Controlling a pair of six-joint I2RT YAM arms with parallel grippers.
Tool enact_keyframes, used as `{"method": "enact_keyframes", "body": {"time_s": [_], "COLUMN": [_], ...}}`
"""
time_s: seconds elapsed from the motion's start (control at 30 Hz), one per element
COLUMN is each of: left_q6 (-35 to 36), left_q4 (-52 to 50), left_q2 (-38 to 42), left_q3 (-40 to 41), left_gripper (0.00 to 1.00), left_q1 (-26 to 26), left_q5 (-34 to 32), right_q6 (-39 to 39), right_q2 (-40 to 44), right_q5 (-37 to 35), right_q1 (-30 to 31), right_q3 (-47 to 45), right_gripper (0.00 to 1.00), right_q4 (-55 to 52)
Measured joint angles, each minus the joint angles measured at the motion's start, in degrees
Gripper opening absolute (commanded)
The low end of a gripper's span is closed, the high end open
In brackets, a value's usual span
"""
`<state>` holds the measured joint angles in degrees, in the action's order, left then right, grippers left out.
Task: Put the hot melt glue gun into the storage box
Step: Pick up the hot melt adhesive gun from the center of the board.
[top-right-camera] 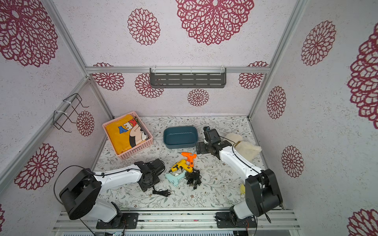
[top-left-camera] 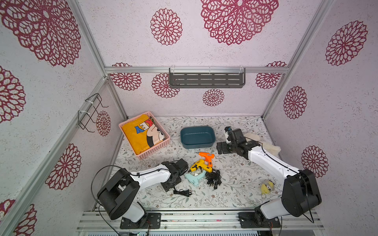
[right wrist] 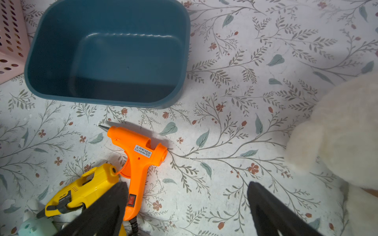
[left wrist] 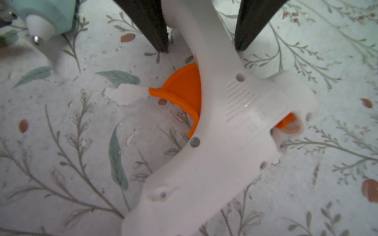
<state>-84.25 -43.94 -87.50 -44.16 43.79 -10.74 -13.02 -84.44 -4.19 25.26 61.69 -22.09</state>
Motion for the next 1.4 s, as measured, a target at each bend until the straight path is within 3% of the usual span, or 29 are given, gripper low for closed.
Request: {"method": "enact_keyframes", "body": {"time_s": [0.13,0.47,0.57,0.77,0.87,0.97,1.07,1.2,1.4], "left_q6": [0.17,2.40,4.33,10.97,17.44,25.42,35.85,52.35,74.36], "left_q4": [0.22,-3.19,-8.59,-20.02,-24.28,-26.86,-27.71,-27.61,-26.14], "left_q2": [0.11,1.75,3.89,8.35,7.91,5.22,-1.11,-12.26,-28.59], "left_q3": [0.09,-0.76,-4.92,-21.51,-30.53,-38.99,-49.68,-64.78,-84.74], "left_gripper": [0.30,0.21,0.20,0.17,0.09,0.13,0.20,0.22,0.15], "left_q1": [-0.28,-0.46,-0.46,-0.48,-1.20,-4.04,-8.48,-12.02,-14.53], "left_q5": [-0.07,0.20,0.37,-1.07,-2.16,-2.62,-2.82,-2.69,0.70], "right_q6": [0.00,-0.02,-0.02,-0.04,-0.07,-0.09,-0.11,-0.15,-0.48], "right_q2": [0.00,-0.85,-1.07,-1.40,-1.40,-1.40,-1.40,-1.33,0.70], "right_q5": [0.13,1.05,1.40,1.49,1.51,1.66,1.97,2.51,2.99], "right_q1": [-0.07,-0.35,-0.55,-1.03,-1.49,-2.27,-3.32,-4.57,-5.99], "right_q3": [0.00,0.00,0.00,0.00,0.00,-0.02,-0.46,-1.81,-5.20], "right_gripper": [0.98,0.98,0.98,0.98,0.97,0.97,0.97,0.97,0.97], "right_q4": [0.04,0.35,0.37,0.68,0.98,1.49,2.40,3.50,4.20]}}
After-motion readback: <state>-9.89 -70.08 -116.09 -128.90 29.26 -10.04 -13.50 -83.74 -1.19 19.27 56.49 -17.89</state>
